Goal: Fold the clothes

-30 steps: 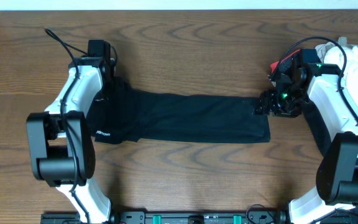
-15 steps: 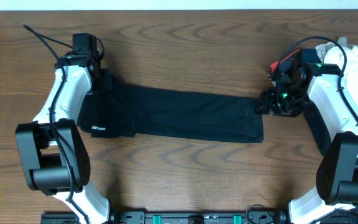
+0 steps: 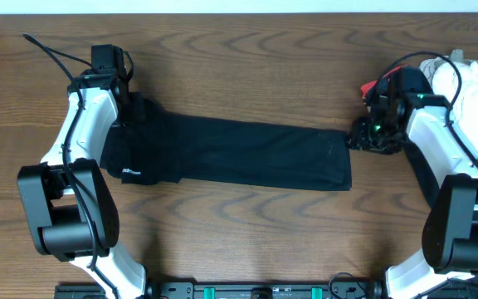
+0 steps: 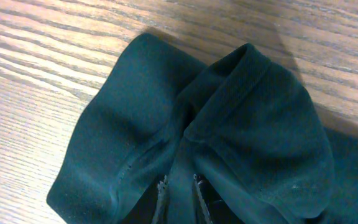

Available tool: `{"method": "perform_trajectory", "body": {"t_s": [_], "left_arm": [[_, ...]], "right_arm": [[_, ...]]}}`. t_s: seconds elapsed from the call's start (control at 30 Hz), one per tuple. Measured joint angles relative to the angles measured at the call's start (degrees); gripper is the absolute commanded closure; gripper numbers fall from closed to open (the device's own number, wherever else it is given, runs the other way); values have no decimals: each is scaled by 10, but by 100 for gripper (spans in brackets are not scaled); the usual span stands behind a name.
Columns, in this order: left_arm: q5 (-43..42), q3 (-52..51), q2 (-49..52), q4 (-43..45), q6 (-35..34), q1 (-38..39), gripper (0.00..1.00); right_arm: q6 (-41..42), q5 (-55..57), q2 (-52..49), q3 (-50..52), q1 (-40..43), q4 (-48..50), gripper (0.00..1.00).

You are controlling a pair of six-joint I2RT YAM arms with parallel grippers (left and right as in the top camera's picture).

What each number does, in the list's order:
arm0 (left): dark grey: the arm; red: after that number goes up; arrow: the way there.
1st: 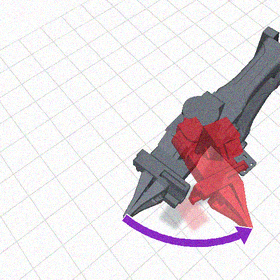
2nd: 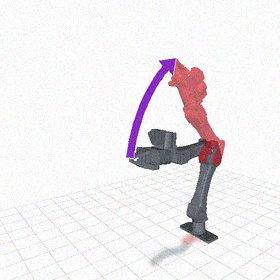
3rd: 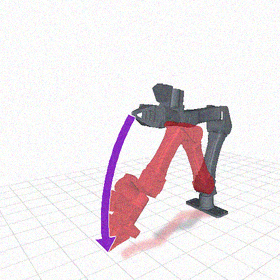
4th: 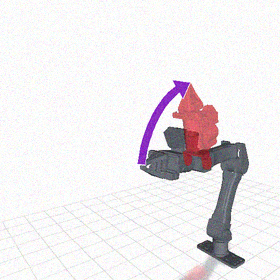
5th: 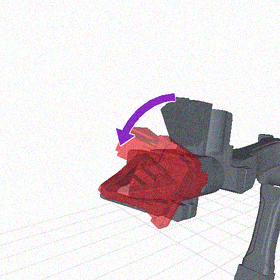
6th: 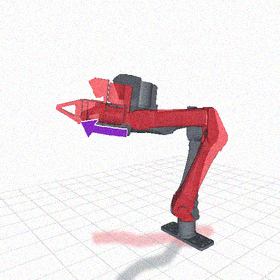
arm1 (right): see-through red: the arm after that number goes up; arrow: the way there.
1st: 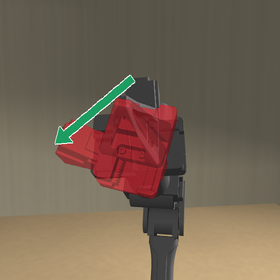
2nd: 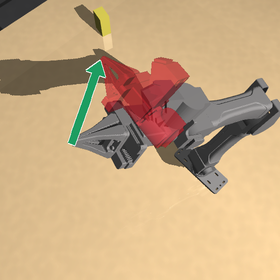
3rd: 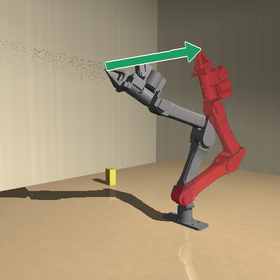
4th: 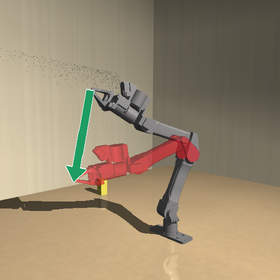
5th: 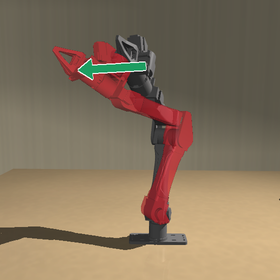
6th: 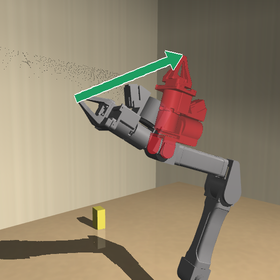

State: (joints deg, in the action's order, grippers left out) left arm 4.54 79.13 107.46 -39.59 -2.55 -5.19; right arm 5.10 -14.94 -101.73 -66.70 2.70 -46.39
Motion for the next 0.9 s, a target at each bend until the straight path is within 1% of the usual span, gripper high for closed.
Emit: {"method": "perform_trajectory", "body": {"t_s": [0.1,0.23,0.37,0.5,0.6,0.67,0.8,0.83,0.9], "left_arm": [[0,0,0,0,0,0,83],[0,0,0,0,0,0,83],[0,0,0,0,0,0,83],[0,0,0,0,0,0,83],[0,0,0,0,0,0,83],[0,0,0,0,0,0,83],[0,0,0,0,0,0,83],[0,0,0,0,0,0,83],[0,0,0,0,0,0,83]], "right_arm": [[6,-14,0,33,0,36,57],[14,-38,0,70,0,75,63],[19,-69,0,95,0,107,66],[24,-83,0,113,0,129,66],[29,-89,0,122,0,139,69],[33,-91,1,126,0,146,75],[36,-99,2,133,0,150,96],[38,-101,2,135,0,150,99],[40,-104,2,136,0,149,99]]}}
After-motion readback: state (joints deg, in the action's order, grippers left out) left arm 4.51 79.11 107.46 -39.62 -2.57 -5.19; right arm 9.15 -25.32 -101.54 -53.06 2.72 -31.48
